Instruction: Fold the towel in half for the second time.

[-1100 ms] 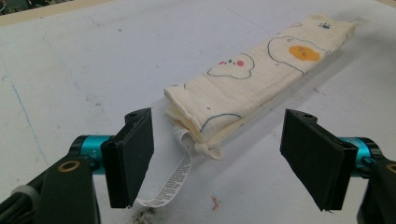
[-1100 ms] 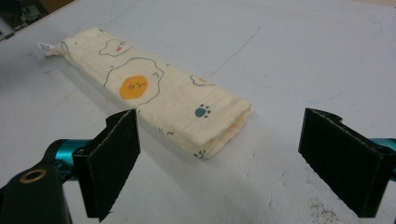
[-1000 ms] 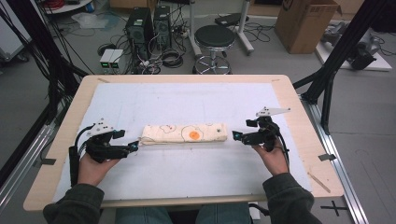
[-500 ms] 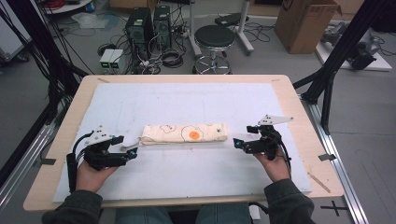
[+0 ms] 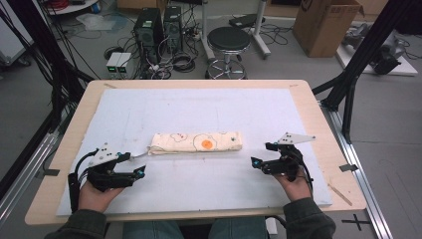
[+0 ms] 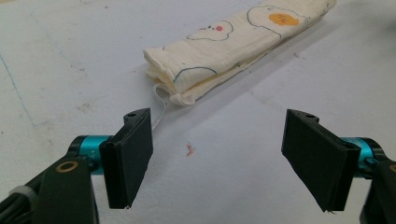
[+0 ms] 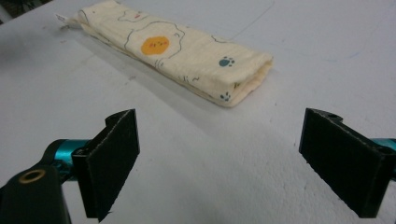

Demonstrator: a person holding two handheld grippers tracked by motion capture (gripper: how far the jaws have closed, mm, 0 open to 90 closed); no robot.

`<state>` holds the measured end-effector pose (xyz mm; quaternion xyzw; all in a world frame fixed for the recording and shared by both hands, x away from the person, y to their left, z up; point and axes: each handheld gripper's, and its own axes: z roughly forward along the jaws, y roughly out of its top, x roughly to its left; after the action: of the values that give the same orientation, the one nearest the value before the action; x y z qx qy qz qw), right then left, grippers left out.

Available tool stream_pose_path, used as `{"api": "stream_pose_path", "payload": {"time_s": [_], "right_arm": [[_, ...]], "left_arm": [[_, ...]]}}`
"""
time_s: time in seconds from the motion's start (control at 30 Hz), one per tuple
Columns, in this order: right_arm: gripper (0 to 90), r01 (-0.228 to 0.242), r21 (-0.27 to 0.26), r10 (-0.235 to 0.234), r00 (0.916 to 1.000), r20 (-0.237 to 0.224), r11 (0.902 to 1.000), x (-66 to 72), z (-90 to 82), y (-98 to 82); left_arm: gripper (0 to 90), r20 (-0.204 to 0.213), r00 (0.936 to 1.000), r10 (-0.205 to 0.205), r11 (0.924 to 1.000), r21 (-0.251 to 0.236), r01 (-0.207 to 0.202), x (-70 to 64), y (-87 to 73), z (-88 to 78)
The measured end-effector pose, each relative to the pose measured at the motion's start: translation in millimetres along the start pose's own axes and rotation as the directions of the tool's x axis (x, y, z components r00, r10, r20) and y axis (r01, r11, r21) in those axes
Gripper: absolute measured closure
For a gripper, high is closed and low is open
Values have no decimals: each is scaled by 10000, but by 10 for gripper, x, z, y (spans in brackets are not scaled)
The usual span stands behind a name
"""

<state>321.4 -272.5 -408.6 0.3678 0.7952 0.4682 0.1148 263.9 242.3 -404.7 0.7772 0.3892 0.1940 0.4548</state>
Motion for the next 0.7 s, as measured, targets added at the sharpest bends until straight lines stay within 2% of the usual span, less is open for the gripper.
{"api": "stream_pose_path", "payload": {"time_s": [0.2,0.3,0.37,0.57,0.7], "right_arm": [[116,-72,253,73,10000,-18,9997,35,-23,-124],[116,-297,185,299,9995,-71,9994,44,-62,-161],[116,-292,93,292,9996,-21,9995,54,-104,-182],[116,-346,-18,346,9993,171,9994,74,-213,-266],[116,-312,87,310,9993,223,9995,96,-259,-324]], "left_arm": [[250,49,10000,10,10000,48,-10,-41,-56,-47],[251,-4,10000,-21,10000,-30,21,-59,-72,-95],[250,-27,10000,-48,9999,-129,48,-83,-82,-134],[250,-62,9998,214,9998,9,-214,-163,-131,-187],[250,-67,9995,295,9995,103,-294,-201,-159,-203]]}}
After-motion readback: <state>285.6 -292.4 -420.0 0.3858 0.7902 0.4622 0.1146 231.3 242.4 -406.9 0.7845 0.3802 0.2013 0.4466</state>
